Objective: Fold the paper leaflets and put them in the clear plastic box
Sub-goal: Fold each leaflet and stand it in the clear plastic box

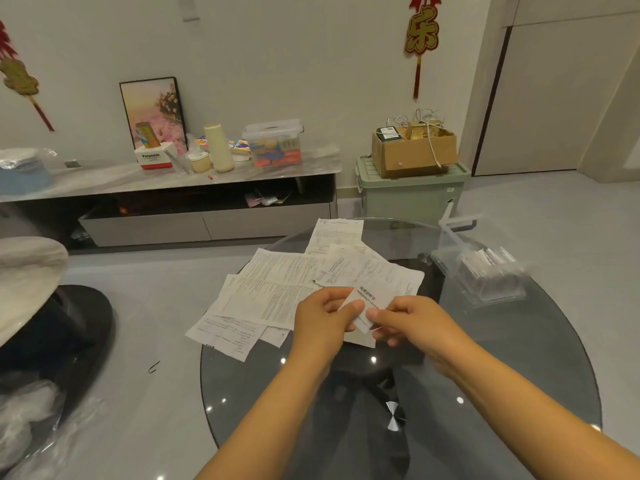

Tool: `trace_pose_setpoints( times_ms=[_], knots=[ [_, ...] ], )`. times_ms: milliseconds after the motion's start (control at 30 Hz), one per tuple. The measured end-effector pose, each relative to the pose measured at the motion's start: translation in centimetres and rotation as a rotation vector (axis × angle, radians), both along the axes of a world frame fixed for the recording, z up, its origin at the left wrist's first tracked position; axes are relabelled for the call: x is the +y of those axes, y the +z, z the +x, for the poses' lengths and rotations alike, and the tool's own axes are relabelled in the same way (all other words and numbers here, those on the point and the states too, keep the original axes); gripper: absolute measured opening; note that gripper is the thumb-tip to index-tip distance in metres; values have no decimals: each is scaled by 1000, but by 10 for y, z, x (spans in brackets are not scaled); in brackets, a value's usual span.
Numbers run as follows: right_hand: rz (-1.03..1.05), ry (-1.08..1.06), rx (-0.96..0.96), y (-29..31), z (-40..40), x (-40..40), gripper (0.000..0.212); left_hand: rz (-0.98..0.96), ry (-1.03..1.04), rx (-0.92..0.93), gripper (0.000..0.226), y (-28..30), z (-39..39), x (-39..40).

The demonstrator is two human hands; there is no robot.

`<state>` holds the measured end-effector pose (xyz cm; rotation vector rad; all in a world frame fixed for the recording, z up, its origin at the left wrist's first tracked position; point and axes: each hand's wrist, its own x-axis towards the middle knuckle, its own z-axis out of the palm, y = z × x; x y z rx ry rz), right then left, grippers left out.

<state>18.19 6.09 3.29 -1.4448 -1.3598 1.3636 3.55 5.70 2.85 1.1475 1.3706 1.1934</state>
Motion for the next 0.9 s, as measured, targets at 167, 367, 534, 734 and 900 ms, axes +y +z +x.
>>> trace_pose_setpoints(
  times_ms=[167, 367, 534, 734, 900],
  knots=[
    [111, -151, -44, 11, 21, 6, 9, -24, -26, -43, 15, 8, 22, 14],
    [197, -276, -68, 17, 55, 23, 9, -16, -64, -57, 14, 19, 61, 42],
    [197, -365, 27, 25, 74, 33, 7, 17, -41, -68, 16, 22, 93, 65],
    [304, -528, -106, 25, 98, 52, 4, 15, -148, -108, 20, 22, 125, 92],
    [519, -756, -498, 20, 137, 73, 22, 337, -307, 348, 22, 15, 155, 114]
  ],
)
